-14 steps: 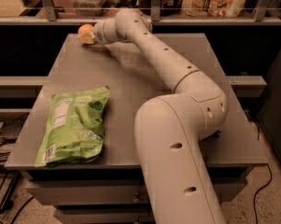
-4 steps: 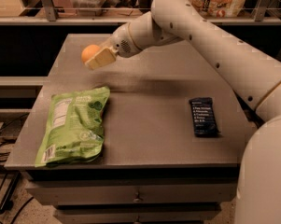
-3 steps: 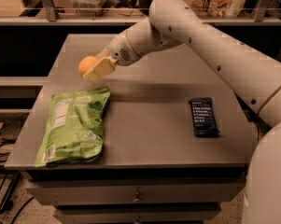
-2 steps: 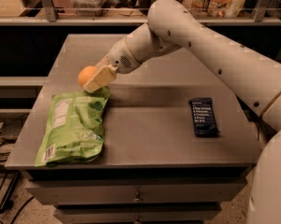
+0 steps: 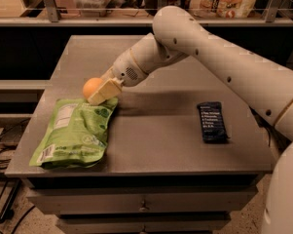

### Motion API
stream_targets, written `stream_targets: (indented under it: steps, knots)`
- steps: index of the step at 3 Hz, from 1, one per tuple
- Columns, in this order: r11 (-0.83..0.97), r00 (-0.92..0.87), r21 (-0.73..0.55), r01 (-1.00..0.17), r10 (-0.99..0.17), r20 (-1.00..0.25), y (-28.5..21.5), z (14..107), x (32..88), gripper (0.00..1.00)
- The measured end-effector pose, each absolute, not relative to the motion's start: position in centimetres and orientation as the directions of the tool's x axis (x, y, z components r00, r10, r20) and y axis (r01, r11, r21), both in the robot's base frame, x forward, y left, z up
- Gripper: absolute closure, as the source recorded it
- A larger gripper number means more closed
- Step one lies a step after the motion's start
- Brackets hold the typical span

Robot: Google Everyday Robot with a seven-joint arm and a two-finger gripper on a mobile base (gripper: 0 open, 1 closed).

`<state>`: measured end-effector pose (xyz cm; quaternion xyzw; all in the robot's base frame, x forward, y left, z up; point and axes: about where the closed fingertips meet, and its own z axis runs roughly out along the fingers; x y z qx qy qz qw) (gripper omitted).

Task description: Move orange near green rice chip bag

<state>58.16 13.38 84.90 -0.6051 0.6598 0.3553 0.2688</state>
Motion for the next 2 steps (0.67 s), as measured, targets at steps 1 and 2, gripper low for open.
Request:
stream_targets:
  steps: [1,2]
  knots:
    - [0.013,-0.122,0.144,-0.989,-0.608,-0.784,13.56,84.84,58.14,0.0]
    - [0.013,-0.122,0.144,-0.989,-0.608,-0.784,13.57,84.83,58.14,0.0]
